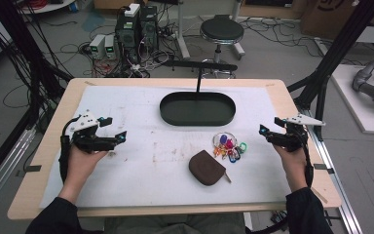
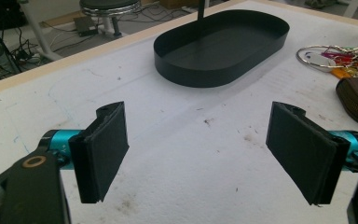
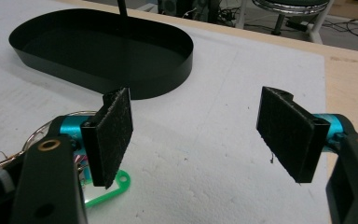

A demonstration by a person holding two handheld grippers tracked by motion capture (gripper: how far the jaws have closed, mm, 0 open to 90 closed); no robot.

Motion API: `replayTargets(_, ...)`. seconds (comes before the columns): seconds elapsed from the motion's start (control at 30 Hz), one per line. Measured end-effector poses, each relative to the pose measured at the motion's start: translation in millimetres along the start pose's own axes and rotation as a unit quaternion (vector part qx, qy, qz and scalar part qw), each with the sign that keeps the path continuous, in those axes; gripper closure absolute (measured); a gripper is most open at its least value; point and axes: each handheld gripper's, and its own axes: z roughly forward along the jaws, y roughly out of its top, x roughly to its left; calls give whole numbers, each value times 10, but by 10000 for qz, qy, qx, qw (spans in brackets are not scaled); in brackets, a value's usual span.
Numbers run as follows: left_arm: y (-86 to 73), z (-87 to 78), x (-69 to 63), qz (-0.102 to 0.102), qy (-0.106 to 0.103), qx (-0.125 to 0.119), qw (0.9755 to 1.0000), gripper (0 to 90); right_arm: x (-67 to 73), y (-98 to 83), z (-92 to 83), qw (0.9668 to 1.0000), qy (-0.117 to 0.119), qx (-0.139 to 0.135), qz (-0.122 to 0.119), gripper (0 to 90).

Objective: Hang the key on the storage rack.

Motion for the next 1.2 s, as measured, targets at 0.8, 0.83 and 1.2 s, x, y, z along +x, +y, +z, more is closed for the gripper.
replayTargets(0.8,198,251,-133,2,-290,-156,9995,204,-40,-109,-170,9999,81,-37,82,280)
replayTargets(0.83,199,262,-141,20,-304,-132,9994,204,-35,-110,-158,9999,100,-33,96,293)
replayTargets(1.2,152,235,-169,-24,-305,-74,9995,203,133,-67,198,9963,640,498,269,478)
